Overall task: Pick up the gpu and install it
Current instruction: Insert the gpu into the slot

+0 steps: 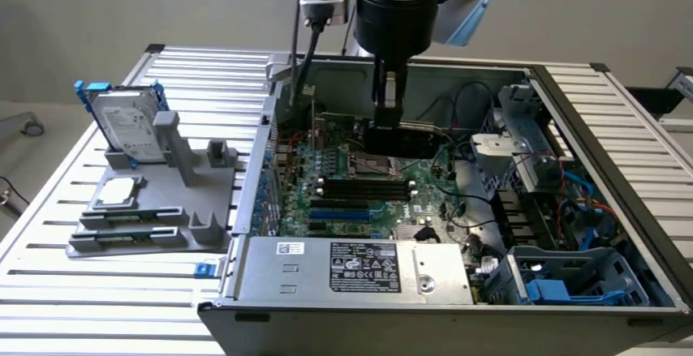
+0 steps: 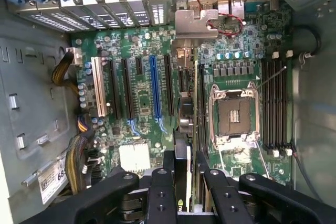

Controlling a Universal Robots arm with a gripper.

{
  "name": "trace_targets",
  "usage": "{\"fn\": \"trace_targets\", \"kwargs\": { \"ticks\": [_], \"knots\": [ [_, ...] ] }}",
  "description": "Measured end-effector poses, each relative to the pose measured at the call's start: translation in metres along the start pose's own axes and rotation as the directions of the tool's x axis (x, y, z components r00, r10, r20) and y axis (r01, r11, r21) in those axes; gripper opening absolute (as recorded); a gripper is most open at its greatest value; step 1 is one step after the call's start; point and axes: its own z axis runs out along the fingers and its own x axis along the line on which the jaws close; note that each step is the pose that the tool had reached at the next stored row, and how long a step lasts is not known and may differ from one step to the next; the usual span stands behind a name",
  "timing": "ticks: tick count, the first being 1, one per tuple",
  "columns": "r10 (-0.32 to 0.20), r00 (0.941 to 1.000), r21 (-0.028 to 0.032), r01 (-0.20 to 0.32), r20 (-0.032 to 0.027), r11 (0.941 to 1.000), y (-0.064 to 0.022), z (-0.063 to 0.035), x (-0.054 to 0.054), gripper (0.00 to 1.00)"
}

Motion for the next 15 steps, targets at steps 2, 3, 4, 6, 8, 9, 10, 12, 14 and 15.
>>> {"fn": "trace_targets", "kwargs": {
  "ticks": [2, 3, 4, 6, 8, 9, 10, 12, 14, 15],
  "knots": [
    [-0.011, 0.9999, -0.0014, 0.011, 0.0004, 0.9999, 0.0003, 0.0015, 0.0, 0.26],
    [-0.016, 0.9999, -0.002, 0.016, 0.0005, 0.9999, 0.0006, 0.0022, 0.001, 0.26],
    [-0.02, 0.9998, -0.0025, 0.02, 0.0006, 0.9998, 0.001, 0.0028, 0.001, 0.26],
    [-0.029, 0.9996, -0.004, 0.029, 0.0009, 0.9996, 0.0015, 0.0038, 0.001, 0.26],
    [-0.036, 0.9993, -0.0055, 0.036, 0.0013, 0.9993, 0.0023, 0.0049, 0.001, 0.26],
    [-0.039, 0.9992, -0.0058, 0.039, 0.0014, 0.9992, 0.0031, 0.0056, 0.001, 0.26],
    [-0.041, 0.9991, -0.0061, 0.041, 0.0014, 0.9991, 0.004, 0.0063, 0.001, 0.26],
    [-0.045, 0.999, -0.0064, 0.045, 0.0015, 0.999, 0.0066, 0.0082, 0.002, 0.26],
    [-0.048, 0.9989, -0.0068, 0.048, 0.0017, 0.9988, 0.0093, 0.0102, 0.002, 0.26],
    [-0.049, 0.9988, -0.0071, 0.049, 0.0016, 0.9988, 0.0107, 0.0111, 0.003, 0.26]
  ]
}}
